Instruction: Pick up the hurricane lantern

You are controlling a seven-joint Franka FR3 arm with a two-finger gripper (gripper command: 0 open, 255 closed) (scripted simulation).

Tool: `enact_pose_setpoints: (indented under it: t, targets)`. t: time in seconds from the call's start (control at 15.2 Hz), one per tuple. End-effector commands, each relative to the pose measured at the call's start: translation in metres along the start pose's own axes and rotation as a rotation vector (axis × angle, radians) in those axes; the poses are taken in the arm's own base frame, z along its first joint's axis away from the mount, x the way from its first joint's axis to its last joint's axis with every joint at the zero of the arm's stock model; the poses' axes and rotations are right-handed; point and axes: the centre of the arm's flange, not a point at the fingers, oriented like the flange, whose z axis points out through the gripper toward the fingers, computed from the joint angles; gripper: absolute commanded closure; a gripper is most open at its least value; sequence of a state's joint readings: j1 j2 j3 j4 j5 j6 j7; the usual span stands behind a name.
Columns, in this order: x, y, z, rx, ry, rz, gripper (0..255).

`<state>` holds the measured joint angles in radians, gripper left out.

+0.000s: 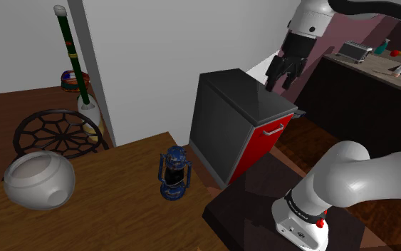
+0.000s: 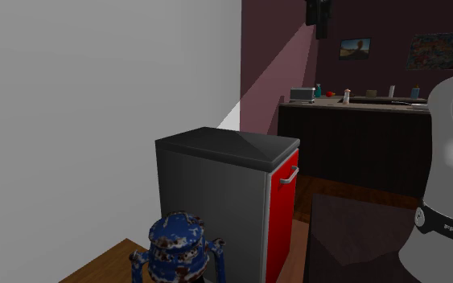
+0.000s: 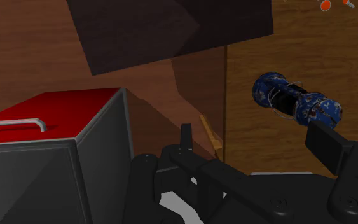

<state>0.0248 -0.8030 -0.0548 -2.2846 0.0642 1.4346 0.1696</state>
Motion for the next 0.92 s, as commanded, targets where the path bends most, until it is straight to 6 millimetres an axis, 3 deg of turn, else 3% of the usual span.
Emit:
enact_pose_setpoints:
  t: [0.0,0.86]
  targets:
    - [0.000,0.000,0.000,0.000,0.000,0.000,0]
    - [0.077,-0.102,0.111,-0.022,0.047,-0.296,0]
